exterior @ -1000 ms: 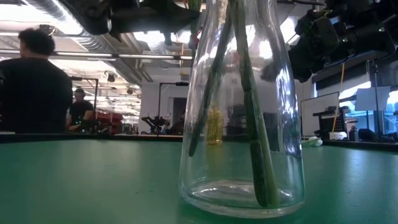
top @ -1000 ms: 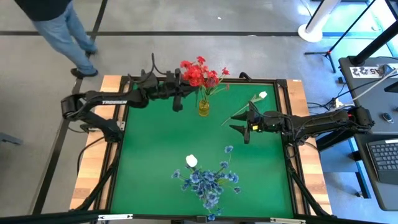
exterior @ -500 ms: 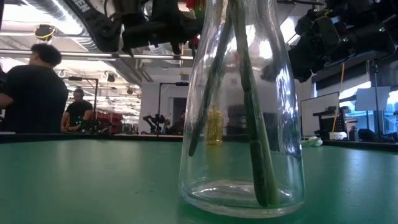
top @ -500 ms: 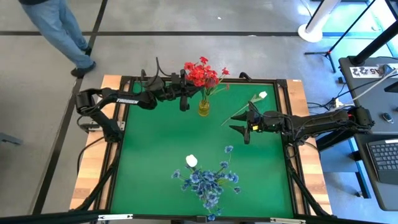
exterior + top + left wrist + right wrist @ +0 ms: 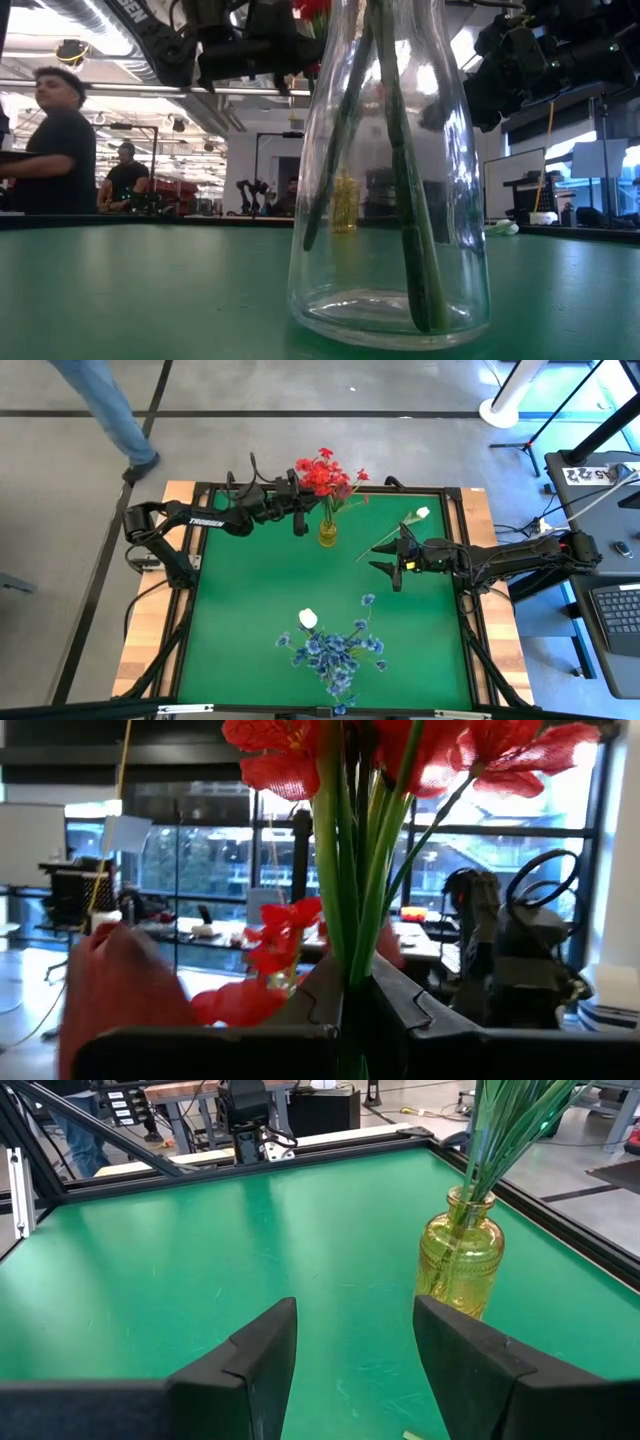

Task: Sort flowers into vase by color
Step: Put the red flowers into the yellow vase

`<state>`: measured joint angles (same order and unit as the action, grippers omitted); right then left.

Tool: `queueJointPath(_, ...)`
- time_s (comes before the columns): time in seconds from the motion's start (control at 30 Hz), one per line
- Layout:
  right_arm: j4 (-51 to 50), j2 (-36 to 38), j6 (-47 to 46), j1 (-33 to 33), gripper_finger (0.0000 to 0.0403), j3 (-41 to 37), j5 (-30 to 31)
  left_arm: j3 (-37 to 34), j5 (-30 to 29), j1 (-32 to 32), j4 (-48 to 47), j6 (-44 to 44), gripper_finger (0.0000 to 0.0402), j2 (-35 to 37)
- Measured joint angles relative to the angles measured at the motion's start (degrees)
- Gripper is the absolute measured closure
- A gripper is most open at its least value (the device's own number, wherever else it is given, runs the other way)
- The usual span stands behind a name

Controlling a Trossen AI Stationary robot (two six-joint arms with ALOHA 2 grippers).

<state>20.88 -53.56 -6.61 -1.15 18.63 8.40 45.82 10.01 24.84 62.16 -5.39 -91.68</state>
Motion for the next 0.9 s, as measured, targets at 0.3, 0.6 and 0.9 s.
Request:
queueJointPath(0.3, 0.0, 0.0, 0.02, 0.0, 0.0204, 0.0, 0.0, 0.0, -0.12, 0.03, -2.2, 0.14, 0.0389, 0.02)
queueJointPath(0.6, 0.02, 0.0, 0.04, 0.0, 0.0204, 0.0, 0.61, 0.0, -0.18, 0.0, -3.67, 1.07, 0.0389, 0.02)
queueJointPath(0.9, 0.01, 0.0, 0.04, -0.01, 0.0204, 0.0, 0.61, 0.0, -4.9, -0.15, -9.51, -0.5, 0.0387, 0.02)
